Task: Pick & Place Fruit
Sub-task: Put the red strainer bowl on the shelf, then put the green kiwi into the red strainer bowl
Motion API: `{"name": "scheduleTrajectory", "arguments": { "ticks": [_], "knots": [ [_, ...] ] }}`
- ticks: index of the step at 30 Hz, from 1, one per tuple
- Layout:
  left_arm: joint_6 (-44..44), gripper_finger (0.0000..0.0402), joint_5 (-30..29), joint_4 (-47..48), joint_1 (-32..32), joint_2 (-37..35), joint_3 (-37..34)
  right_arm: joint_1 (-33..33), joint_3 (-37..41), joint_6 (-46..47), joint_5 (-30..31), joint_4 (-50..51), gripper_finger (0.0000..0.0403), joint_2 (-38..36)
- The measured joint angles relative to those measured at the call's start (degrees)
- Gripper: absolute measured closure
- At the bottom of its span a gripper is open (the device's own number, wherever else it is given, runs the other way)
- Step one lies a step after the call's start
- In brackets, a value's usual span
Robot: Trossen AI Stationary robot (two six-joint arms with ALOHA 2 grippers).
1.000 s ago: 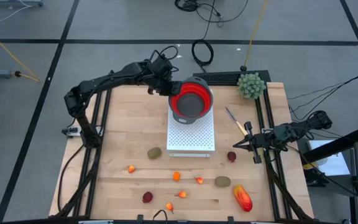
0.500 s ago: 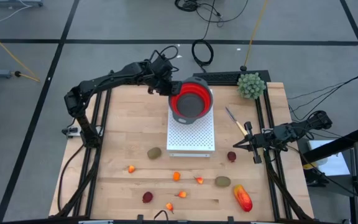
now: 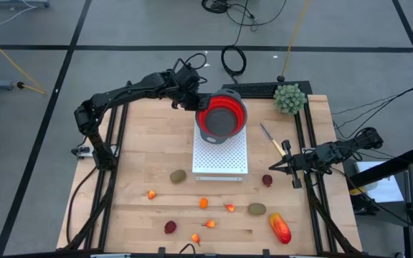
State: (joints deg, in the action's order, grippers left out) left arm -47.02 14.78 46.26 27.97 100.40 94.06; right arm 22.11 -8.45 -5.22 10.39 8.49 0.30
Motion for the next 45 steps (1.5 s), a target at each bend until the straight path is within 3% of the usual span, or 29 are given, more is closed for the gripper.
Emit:
{"name": "scheduleTrajectory", "arguments": {
  "ticks": [14, 23, 34, 45],
  "knots": [
    [1.9, 0.0354, -1.4, 0.0, 0.0, 0.0, 0.0, 0.0, 0.0, 0.0, 0.0, 0.0, 0.0403, 0.0],
    [3.9, 0.0276, -1.4, 0.0, 0.0, 0.0, 0.0, 0.0, 0.0, 0.0, 0.0, 0.0, 0.0403, 0.0],
    [5.3, 0.0172, -6.2, 0.0, 0.1, 0.0, 0.0, 0.0, 0.0, 0.0, 0.0, 0.0, 0.0403, 0.0],
    [6.5, 0.0128, -3.8, -0.5, 3.1, 0.0, 0.0, 0.0, 0.0, 0.1, 0.0, 0.0, 0.0403, 0.0]
  ]
}}
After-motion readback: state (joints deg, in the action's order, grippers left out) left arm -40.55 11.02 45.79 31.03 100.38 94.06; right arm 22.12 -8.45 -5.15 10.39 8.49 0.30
